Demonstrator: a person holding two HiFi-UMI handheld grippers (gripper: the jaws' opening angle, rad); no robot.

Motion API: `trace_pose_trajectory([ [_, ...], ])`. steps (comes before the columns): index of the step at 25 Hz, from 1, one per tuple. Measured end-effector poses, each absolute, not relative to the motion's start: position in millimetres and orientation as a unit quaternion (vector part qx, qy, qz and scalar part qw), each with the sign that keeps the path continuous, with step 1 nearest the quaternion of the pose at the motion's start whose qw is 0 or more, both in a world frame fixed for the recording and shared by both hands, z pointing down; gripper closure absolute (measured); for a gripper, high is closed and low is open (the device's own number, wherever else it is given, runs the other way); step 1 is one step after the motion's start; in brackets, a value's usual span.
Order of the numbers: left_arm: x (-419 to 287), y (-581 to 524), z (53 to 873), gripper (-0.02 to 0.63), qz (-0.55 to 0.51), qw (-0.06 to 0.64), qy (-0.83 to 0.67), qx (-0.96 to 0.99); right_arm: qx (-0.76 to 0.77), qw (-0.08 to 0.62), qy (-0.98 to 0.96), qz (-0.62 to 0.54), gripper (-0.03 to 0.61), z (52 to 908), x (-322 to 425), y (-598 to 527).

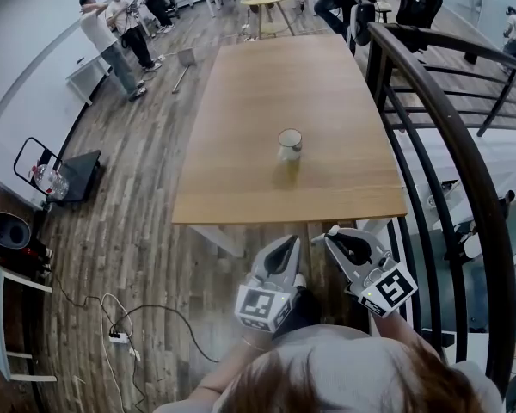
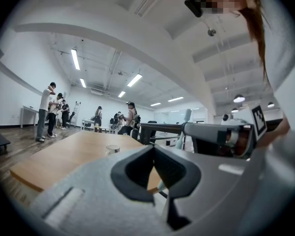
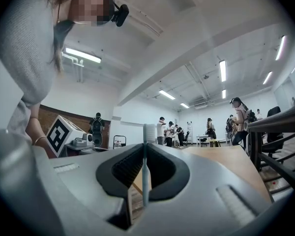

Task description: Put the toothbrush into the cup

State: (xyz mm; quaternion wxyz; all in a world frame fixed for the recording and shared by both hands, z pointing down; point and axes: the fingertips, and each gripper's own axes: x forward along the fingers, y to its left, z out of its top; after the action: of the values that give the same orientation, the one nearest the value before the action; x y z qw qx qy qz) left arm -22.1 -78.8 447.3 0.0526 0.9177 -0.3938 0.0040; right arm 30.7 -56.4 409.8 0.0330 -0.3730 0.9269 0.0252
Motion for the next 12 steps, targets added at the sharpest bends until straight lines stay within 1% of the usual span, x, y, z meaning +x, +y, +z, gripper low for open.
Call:
trace_pose_trajectory([
  [12, -25.8, -171.7, 440.7, 0.614, 0.006, 0.055, -0.375, 0.925, -0.387, 0.035, 0.921, 0.026, 0.554, 401.2, 23.7, -150.2],
])
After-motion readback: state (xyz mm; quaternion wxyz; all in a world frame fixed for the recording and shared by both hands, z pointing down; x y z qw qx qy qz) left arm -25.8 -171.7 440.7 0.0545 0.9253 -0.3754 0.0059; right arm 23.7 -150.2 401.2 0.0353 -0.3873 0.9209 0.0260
